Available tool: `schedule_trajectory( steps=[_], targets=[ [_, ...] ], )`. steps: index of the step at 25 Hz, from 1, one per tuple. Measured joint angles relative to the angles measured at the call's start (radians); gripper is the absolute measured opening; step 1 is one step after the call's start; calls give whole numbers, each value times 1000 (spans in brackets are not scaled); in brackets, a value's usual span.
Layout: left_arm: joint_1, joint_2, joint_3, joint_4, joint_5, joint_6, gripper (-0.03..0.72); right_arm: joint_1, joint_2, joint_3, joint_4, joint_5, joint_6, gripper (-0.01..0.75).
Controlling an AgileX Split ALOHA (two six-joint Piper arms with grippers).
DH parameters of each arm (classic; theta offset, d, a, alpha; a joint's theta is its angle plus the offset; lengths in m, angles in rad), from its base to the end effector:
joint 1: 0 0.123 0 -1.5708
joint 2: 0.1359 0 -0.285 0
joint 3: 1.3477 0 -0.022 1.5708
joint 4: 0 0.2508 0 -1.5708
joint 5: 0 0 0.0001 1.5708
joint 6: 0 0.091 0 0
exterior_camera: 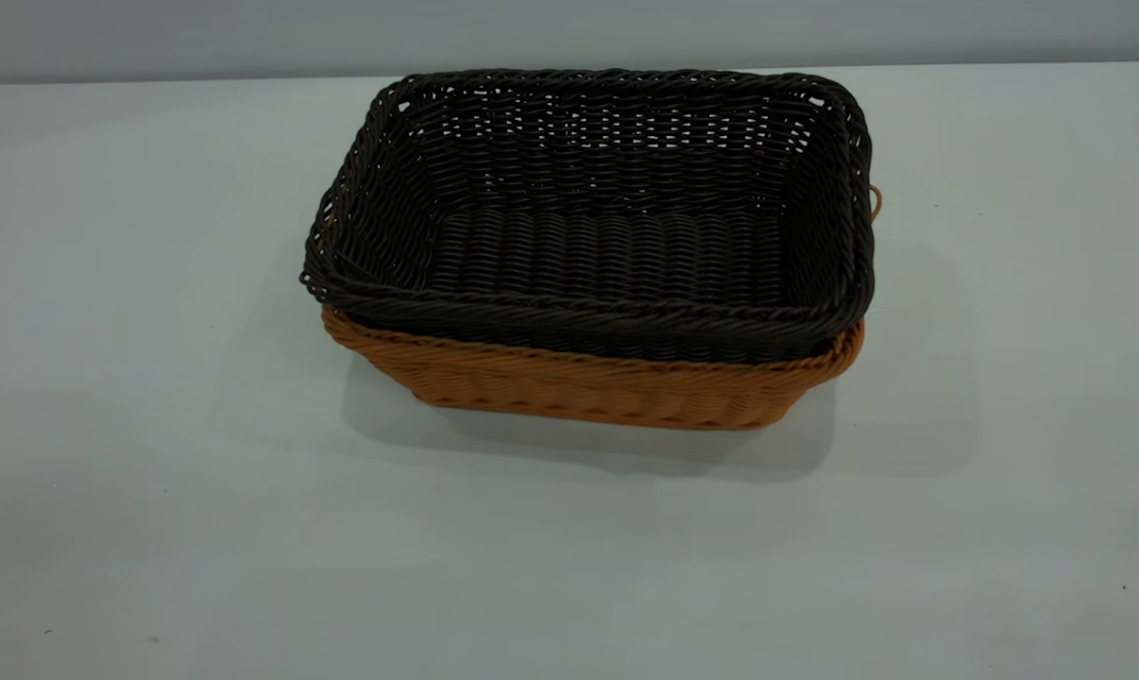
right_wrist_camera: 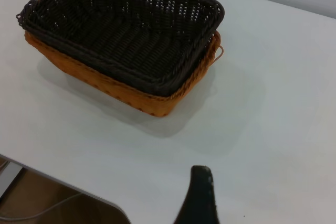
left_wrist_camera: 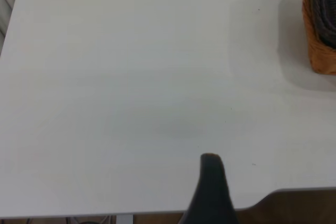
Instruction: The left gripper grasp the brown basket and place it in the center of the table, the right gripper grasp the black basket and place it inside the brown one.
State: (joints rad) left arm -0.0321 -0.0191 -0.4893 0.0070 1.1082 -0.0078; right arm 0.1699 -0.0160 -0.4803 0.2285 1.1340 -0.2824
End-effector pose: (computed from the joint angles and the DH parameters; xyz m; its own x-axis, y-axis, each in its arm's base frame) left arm -0.0085 0.0008 0.2704 -0.4903 0.0111 -0.8715 0.0243 0.9997 -0.0010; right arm -0.0125 0.0168 0.2677 -0.4363 -0.2569 -0.8624 -0.4261 0.9031 -0.0534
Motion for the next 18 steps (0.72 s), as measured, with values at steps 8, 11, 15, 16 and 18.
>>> schedule_trajectory(
  steps=[8,11,15,16,18],
  targets=[
    [0,0,0,1,0,-1,527,0,0,0,0,0,0,552],
    [0,0,0,1,0,-1,527,0,0,0,0,0,0,552],
    [0,0,0,1,0,-1,527,-45,0,0,0,0,-1,552],
    [0,0,0,1,0,-1,527,-72,0,0,0,0,-1,552],
    [0,0,0,1,0,-1,527,-127,0,0,-1,0,-1,552]
  ],
)
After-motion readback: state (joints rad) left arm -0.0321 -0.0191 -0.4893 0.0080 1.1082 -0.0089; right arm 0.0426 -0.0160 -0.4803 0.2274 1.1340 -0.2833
